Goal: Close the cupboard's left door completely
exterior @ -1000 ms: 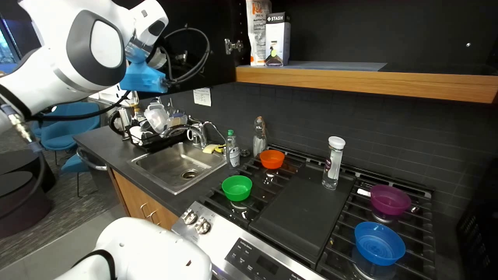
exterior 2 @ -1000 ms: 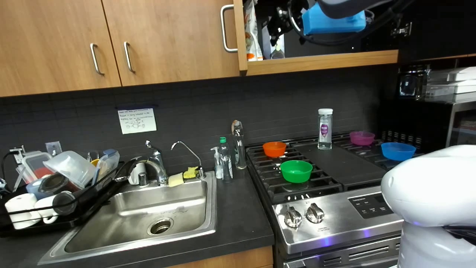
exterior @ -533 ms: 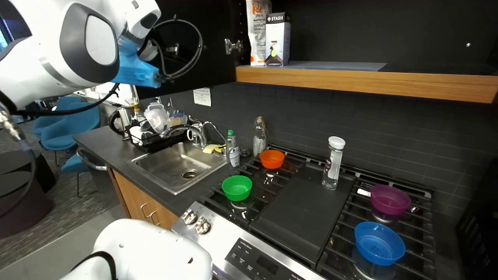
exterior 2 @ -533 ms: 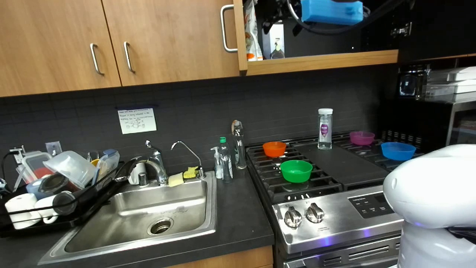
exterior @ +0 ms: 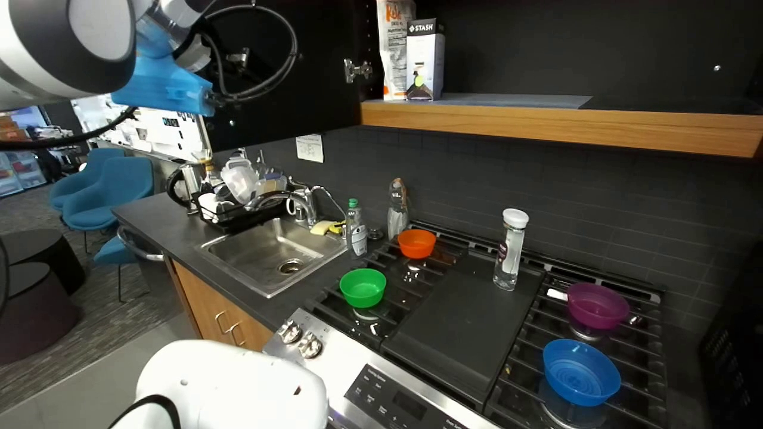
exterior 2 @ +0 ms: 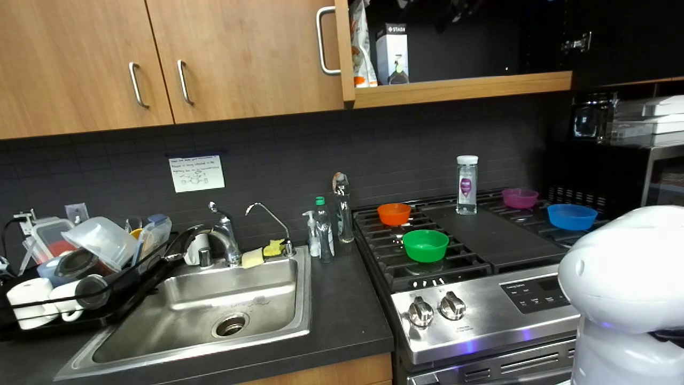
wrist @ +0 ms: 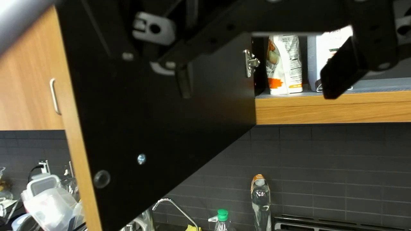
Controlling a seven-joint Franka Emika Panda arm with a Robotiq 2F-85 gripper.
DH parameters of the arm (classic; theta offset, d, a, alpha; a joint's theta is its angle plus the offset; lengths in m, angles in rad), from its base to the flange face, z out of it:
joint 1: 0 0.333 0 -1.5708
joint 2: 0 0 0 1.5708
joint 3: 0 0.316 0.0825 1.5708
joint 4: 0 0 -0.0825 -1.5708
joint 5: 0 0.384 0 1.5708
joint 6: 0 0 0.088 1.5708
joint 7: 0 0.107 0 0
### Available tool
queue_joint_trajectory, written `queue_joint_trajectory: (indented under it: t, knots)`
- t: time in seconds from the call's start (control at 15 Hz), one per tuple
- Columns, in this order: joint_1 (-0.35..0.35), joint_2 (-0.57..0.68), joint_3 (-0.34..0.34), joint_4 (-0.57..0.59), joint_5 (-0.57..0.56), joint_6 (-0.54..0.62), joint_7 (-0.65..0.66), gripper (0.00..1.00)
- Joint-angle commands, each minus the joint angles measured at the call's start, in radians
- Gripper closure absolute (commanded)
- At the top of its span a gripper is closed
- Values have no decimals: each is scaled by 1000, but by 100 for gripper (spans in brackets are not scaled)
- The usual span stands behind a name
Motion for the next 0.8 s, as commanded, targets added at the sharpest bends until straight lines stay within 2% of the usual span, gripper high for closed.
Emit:
queue_joint_trajectory:
  t: [0.0,0.47,0.73]
  knots:
    - [20,-15,-21,45,43,-97,-63,0]
    - [133,17,15,146,206,-371,-183,0]
    - [154,35,46,123,262,-346,-279,0]
